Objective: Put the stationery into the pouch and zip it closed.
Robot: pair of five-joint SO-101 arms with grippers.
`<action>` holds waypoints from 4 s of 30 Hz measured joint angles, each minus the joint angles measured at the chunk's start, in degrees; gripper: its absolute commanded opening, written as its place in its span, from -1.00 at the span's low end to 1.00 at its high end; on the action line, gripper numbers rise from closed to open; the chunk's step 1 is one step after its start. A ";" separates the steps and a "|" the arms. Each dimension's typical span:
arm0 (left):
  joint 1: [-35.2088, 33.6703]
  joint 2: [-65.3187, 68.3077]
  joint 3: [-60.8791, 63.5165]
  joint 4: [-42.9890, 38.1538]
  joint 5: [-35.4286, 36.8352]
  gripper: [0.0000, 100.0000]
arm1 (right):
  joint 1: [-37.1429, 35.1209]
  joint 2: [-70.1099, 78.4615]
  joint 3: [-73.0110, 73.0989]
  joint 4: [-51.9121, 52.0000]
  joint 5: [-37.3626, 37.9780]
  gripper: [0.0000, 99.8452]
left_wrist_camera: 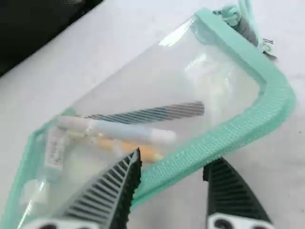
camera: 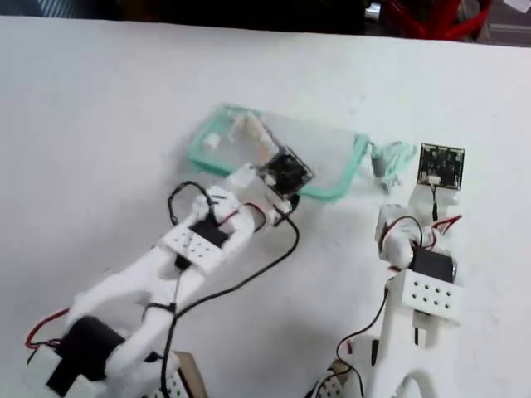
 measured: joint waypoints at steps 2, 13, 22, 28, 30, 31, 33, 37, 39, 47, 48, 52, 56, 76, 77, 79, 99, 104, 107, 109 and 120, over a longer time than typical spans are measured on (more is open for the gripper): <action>-0.18 -2.37 -2.73 8.88 1.85 -0.48 | -0.09 0.00 0.00 0.00 0.00 -0.83; 6.68 -11.69 -13.01 34.55 4.13 -0.45 | -0.09 0.00 0.00 0.00 0.00 -0.83; -6.59 -18.02 -28.57 36.31 7.30 -0.92 | -0.09 0.00 0.62 0.00 0.00 -0.83; -22.42 -18.73 -44.31 46.07 18.55 -0.94 | -0.09 0.00 0.62 0.00 0.00 -0.83; -26.11 -18.73 -49.32 50.11 17.14 -0.93 | -1.32 0.00 1.14 0.00 0.00 -0.83; -27.34 -18.81 -51.08 51.87 15.12 -0.93 | -2.64 0.00 1.76 0.00 0.00 -0.82; -28.66 -18.81 -53.01 55.03 8.79 -0.94 | -5.89 0.00 2.73 -0.97 0.00 -0.82; -32.79 -19.08 -53.98 64.09 -2.20 -0.94 | -14.77 0.00 2.81 -1.58 0.00 -0.82; -35.96 -20.04 -55.30 68.04 -2.37 -0.93 | -18.29 -0.53 0.79 0.00 0.00 -0.82; -43.25 -33.49 -64.97 76.04 0.62 -0.93 | -24.09 -10.81 -29.27 26.29 0.00 -0.82; -42.73 -36.22 -65.49 76.40 0.62 -0.93 | -24.62 -12.31 -34.46 29.98 0.00 -0.82; -37.36 -47.30 -66.55 77.80 0.88 -0.93 | -27.16 -18.37 -53.98 42.37 0.00 -0.82; -30.24 -58.02 -66.64 78.42 1.14 -0.93 | -28.13 -23.21 -66.37 50.11 0.00 -0.83; -27.08 -90.37 -52.48 81.05 1.14 -0.93 | -22.86 -54.42 -61.63 55.47 0.00 -0.82; -27.08 -90.37 -51.34 80.88 1.14 -0.94 | -23.03 -54.42 -60.84 55.47 0.00 -0.82; -27.08 -90.37 -48.00 79.03 1.14 -0.94 | -22.95 -54.42 -59.16 55.38 0.00 -0.82; -30.59 -90.11 26.29 34.46 1.14 -0.93 | -22.51 -53.98 13.89 6.07 0.00 -0.82; -36.04 -88.97 42.46 22.07 1.14 -0.93 | -22.51 -53.80 29.36 -5.71 0.00 -0.82; -37.01 -88.53 43.43 24.26 1.14 -0.93 | -22.59 -54.24 32.53 -6.77 0.09 -0.82; -37.19 -88.62 43.69 26.90 1.14 -0.93 | -22.68 -53.45 32.97 -6.33 0.09 -0.82; -37.54 -88.53 43.69 48.00 1.14 -0.94 | -23.03 -53.45 33.14 13.98 0.09 -0.83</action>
